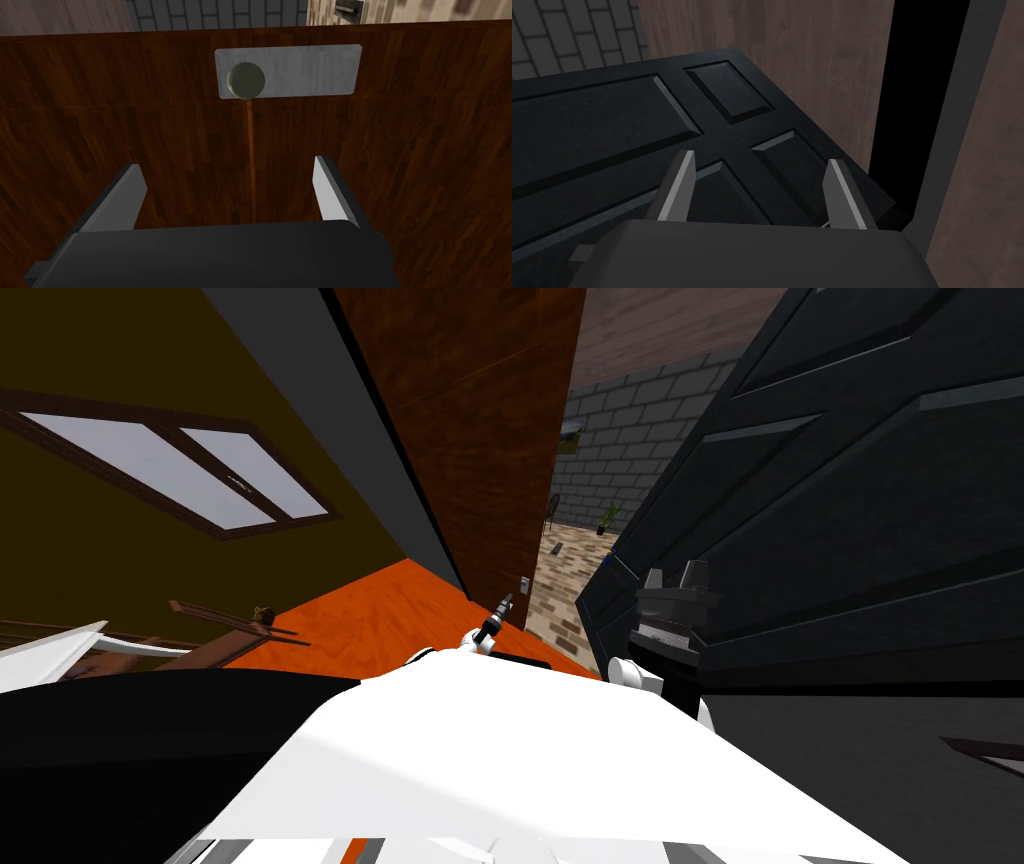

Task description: Push the door open

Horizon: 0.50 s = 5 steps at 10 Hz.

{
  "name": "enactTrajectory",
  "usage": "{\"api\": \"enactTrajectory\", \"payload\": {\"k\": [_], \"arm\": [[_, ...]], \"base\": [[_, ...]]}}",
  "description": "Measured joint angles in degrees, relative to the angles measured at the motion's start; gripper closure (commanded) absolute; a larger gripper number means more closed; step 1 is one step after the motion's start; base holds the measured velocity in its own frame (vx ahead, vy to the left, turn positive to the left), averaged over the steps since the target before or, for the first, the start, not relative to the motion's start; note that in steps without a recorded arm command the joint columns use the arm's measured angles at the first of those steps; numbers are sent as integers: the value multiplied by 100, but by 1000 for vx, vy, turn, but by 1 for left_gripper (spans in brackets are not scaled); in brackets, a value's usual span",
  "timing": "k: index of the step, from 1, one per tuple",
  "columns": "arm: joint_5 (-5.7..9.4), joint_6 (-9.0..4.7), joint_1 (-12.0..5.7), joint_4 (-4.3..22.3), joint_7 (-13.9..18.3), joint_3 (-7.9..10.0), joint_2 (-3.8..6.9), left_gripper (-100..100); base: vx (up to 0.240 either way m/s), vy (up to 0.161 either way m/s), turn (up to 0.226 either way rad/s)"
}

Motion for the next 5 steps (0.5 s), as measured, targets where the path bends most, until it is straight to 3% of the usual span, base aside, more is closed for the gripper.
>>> {"api": "enactTrajectory", "payload": {"k": [5], "arm": [[9, -26, 3, 55, -37, 55, -23, -100]], "base": [[178, -64, -34]]}}
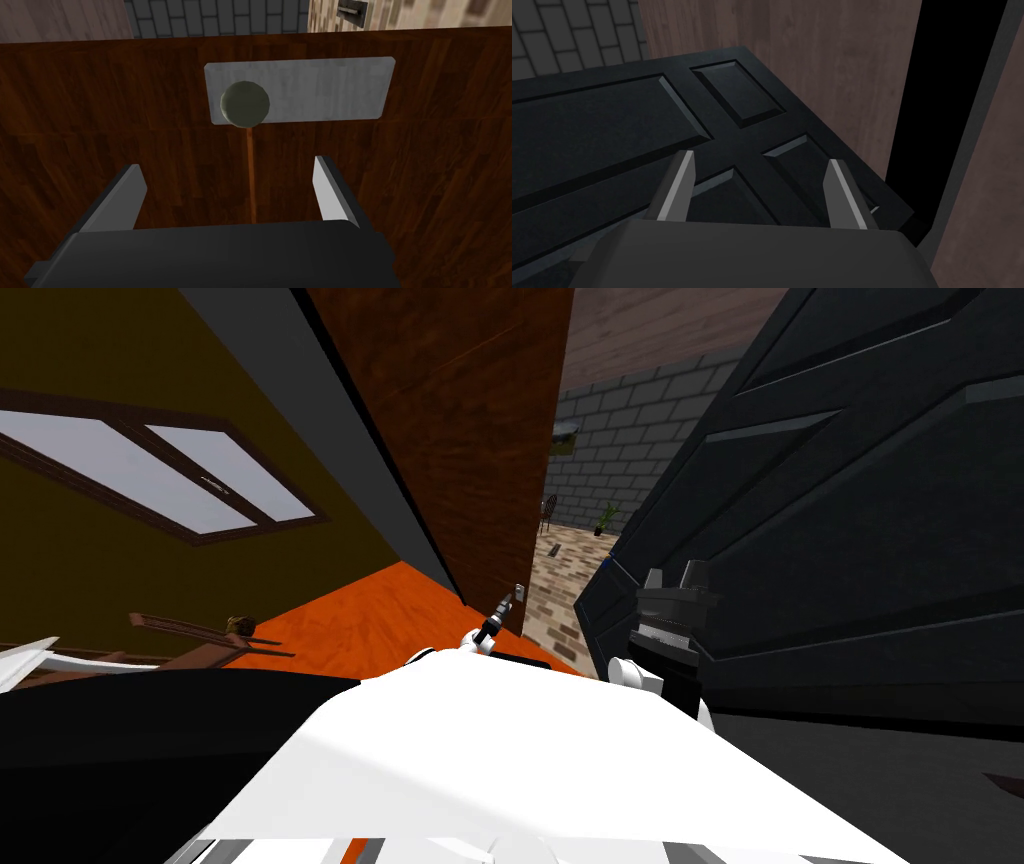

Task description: Push the door open

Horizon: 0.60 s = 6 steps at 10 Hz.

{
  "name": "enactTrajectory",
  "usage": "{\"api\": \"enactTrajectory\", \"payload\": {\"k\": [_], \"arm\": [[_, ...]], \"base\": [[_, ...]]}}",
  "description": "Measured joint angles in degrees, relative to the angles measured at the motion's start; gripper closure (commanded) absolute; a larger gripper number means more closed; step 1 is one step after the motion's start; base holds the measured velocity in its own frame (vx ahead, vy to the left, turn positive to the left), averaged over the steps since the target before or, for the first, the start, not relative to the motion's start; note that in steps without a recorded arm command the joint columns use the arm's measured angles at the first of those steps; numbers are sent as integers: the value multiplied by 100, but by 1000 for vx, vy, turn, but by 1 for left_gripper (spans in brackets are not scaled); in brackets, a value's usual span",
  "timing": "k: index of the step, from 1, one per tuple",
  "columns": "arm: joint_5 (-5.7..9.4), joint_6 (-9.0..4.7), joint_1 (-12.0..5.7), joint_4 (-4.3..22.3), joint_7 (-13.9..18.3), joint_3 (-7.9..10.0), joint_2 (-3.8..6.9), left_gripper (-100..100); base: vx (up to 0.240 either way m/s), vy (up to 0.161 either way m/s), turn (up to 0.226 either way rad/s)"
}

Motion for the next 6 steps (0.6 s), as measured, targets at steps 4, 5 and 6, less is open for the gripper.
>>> {"api": "enactTrajectory", "payload": {"k": [4, 5, 6], "arm": [[13, -30, 6, 54, -53, 75, -54, -100], [12, -40, 6, 51, -55, 74, -59, 100], [12, -41, 5, 51, -54, 74, -57, 100]], "base": [[178, -62, -24], [-16, 4, 4], [-32, 11, -19]]}}
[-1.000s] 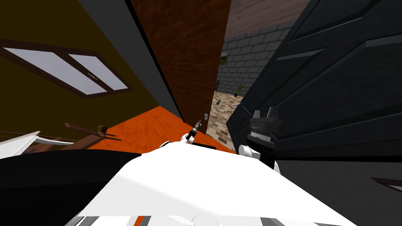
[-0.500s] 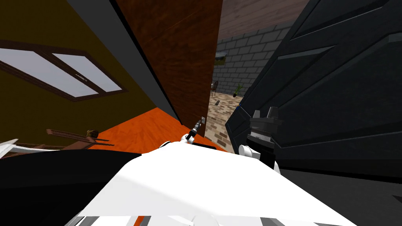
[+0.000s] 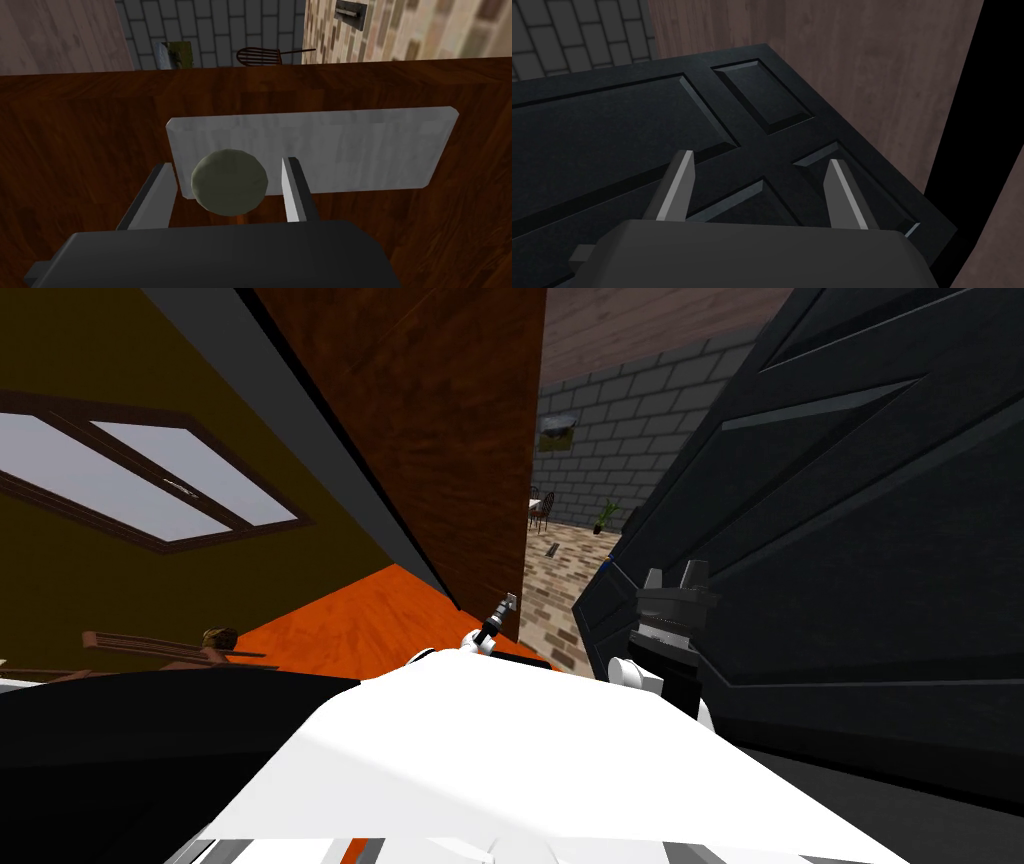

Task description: Push the door open

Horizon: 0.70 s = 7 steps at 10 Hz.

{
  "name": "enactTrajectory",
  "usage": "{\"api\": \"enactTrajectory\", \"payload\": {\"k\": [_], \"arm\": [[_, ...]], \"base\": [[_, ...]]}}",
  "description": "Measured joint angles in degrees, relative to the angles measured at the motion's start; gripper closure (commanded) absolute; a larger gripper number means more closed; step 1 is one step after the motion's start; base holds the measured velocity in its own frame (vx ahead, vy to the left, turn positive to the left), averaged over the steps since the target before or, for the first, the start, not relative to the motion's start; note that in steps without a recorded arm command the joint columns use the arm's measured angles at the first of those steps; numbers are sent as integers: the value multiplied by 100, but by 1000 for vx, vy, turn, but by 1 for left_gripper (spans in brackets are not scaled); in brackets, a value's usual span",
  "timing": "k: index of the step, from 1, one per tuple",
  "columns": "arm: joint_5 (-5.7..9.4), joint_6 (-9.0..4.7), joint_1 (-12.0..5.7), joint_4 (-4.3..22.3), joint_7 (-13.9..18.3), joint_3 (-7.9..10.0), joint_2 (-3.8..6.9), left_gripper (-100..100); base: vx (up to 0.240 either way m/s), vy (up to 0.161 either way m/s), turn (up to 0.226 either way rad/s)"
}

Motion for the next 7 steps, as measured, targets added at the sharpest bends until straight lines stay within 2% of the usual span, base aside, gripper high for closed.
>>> {"api": "enactTrajectory", "payload": {"k": [4, 6, 7], "arm": [[-2, 26, 8, 14, -4, -2, 4, 100], [4, 49, 41, 23, -34, 21, -5, 100], [14, 19, 24, 112, -54, 45, -12, 100]], "base": [[-9, 4, 1], [112, -53, 35], [130, -82, 41]]}}
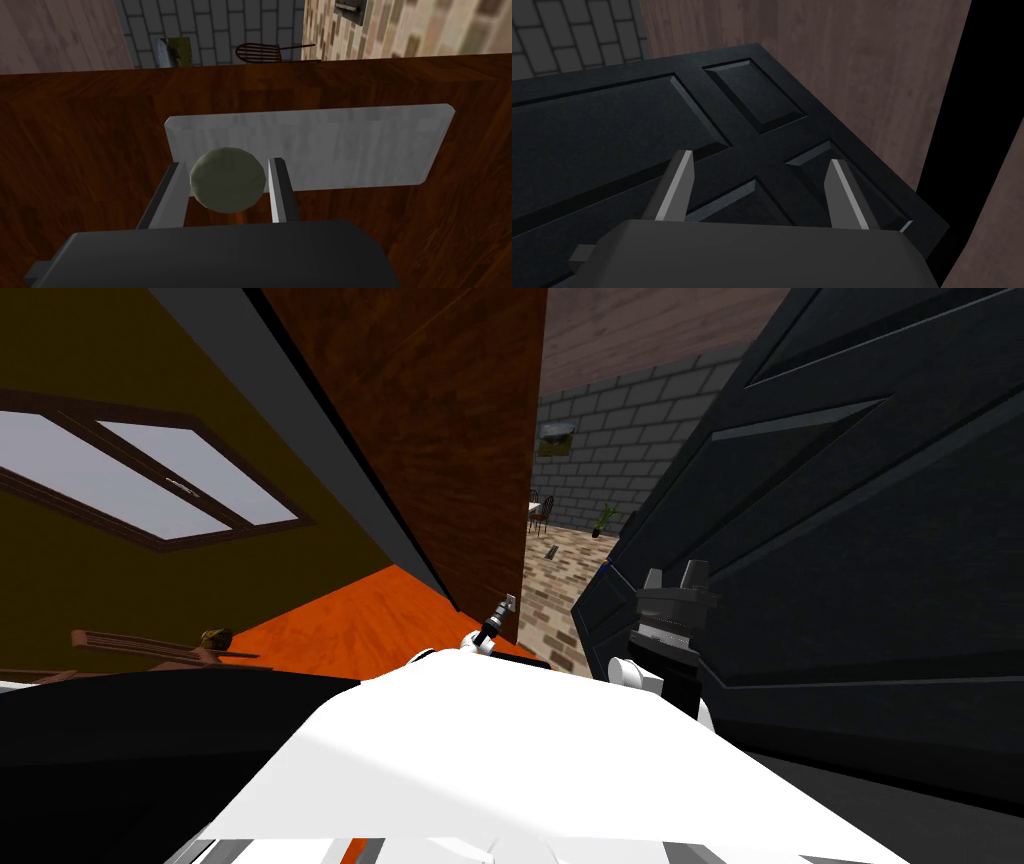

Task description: Push the door open

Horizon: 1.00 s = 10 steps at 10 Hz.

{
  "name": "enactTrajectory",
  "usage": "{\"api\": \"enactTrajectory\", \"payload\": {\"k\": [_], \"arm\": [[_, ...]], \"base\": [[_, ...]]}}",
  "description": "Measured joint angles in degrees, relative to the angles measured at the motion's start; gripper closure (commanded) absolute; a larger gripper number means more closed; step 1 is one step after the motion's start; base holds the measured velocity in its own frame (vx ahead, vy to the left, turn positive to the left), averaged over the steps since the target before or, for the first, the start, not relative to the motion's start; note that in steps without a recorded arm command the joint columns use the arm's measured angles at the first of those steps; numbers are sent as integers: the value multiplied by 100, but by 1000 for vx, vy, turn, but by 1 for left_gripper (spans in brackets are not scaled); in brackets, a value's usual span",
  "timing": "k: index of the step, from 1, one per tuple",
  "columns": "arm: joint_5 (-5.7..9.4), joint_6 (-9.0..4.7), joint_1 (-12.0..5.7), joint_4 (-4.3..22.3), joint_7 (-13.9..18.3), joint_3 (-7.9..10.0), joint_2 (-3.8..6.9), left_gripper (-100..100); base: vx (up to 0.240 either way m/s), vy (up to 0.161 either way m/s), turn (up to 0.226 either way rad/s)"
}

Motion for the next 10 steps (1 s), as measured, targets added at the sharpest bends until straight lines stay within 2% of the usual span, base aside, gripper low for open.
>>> {"api": "enactTrajectory", "payload": {"k": [1, 3, 4, 6, 7, 8, 9, 10], "arm": [[14, -38, -45, 88, -14, 35, -5, 100], [33, -48, -59, 80, -45, 90, 5, 100], [45, 23, -1, -38, -92, 132, 18, 100], [90, 20, -12, -7, -197, 256, 8, 100], [105, 174, 115, -284, -246, 307, 52, 100], [129, 126, 11, -137, -281, 364, 29, 100], [158, 180, 106, -317, -321, 444, 91, 100], [186, 113, 21, -162, -338, 509, 101, -100]], "base": [[103, -60, 9], [161, -73, 42], [198, -93, 62], [195, -118, 78], [144, -49, 61], [142, -58, 71], [123, -47, 78], [-51, -19, 52]]}}
